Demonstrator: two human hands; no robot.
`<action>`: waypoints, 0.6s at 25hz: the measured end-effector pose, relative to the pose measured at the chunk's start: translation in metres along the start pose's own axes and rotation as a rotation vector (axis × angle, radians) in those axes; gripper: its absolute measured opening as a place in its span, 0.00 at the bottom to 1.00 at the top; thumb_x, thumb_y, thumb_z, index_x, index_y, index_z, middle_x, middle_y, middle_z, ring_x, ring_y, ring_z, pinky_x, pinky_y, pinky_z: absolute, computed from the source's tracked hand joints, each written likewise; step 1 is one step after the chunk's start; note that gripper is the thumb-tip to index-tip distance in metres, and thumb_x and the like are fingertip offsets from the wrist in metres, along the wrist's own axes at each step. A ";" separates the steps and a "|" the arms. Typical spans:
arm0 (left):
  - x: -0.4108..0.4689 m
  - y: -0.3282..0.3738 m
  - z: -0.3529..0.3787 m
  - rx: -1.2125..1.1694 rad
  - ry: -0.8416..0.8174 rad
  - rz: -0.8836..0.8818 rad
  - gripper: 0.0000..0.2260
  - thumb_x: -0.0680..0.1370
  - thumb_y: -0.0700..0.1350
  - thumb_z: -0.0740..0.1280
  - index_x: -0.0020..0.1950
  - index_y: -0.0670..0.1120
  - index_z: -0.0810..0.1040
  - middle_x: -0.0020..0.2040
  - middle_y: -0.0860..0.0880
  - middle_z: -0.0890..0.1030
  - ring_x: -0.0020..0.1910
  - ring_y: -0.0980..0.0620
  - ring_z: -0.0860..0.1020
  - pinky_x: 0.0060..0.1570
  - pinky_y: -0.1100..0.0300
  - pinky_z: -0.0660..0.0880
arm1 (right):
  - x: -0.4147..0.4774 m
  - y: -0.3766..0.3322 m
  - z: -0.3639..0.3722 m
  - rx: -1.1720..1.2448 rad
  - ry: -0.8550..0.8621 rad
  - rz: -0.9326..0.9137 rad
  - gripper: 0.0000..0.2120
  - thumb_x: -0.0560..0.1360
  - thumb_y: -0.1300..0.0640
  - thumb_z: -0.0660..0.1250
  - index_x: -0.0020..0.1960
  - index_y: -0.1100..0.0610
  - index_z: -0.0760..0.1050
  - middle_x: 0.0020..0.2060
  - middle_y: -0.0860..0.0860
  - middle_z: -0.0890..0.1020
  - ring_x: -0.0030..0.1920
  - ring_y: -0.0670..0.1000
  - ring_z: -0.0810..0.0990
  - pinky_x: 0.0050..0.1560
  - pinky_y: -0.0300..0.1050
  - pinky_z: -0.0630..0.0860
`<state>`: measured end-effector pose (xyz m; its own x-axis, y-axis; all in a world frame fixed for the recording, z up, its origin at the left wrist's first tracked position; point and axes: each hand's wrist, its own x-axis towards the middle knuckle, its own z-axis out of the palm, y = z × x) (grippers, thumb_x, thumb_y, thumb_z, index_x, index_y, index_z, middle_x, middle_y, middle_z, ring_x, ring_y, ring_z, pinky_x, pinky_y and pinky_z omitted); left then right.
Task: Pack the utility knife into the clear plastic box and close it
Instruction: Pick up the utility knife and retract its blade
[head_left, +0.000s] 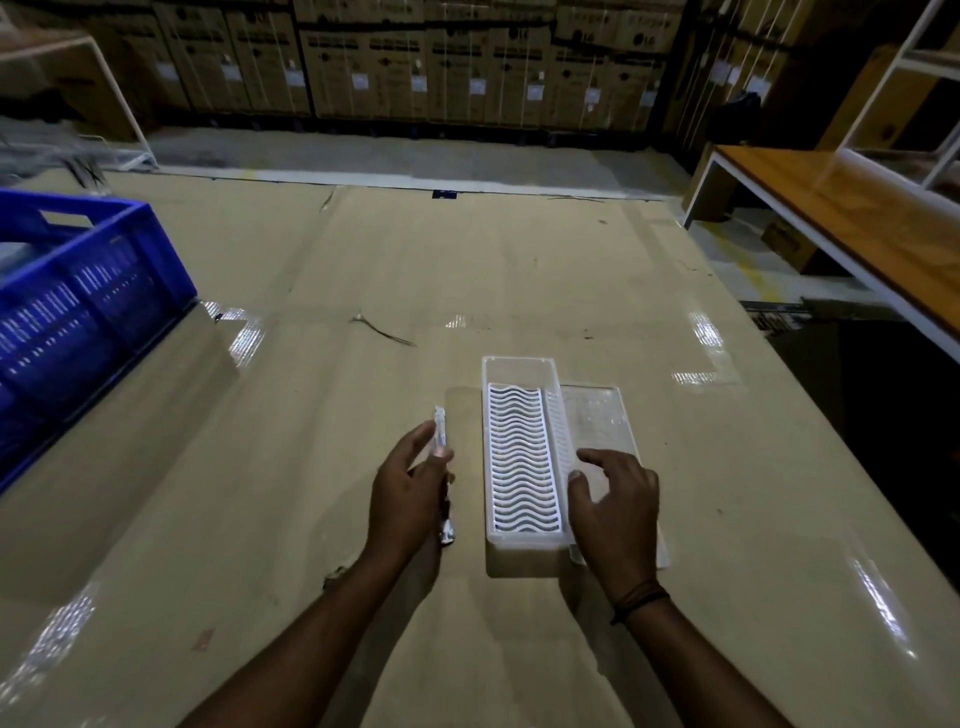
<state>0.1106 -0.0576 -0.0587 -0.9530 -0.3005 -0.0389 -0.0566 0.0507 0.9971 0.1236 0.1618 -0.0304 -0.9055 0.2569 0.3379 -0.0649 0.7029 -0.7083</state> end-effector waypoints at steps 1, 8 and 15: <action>0.001 -0.004 -0.006 -0.018 0.076 0.002 0.17 0.81 0.43 0.68 0.71 0.46 0.77 0.61 0.54 0.84 0.56 0.56 0.84 0.57 0.54 0.82 | 0.004 -0.009 0.004 0.001 0.005 -0.049 0.11 0.74 0.62 0.72 0.56 0.56 0.82 0.54 0.52 0.85 0.56 0.56 0.79 0.59 0.43 0.69; 0.001 -0.028 -0.024 -0.174 0.218 -0.181 0.13 0.78 0.41 0.69 0.63 0.47 0.80 0.58 0.48 0.85 0.57 0.47 0.84 0.65 0.42 0.77 | 0.008 -0.072 0.047 -0.038 -0.208 -0.327 0.11 0.74 0.61 0.69 0.56 0.59 0.80 0.47 0.54 0.83 0.49 0.55 0.80 0.52 0.47 0.75; 0.005 -0.033 -0.031 -0.201 0.186 -0.198 0.15 0.75 0.41 0.69 0.62 0.45 0.82 0.54 0.48 0.87 0.53 0.49 0.86 0.63 0.44 0.79 | -0.001 -0.102 0.104 -0.374 -0.571 -0.222 0.09 0.76 0.59 0.65 0.53 0.61 0.78 0.50 0.61 0.81 0.50 0.62 0.82 0.48 0.48 0.77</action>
<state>0.1170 -0.0899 -0.0899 -0.8576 -0.4557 -0.2385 -0.1574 -0.2088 0.9652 0.0876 0.0203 -0.0231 -0.9722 -0.2342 -0.0001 -0.2178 0.9046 -0.3664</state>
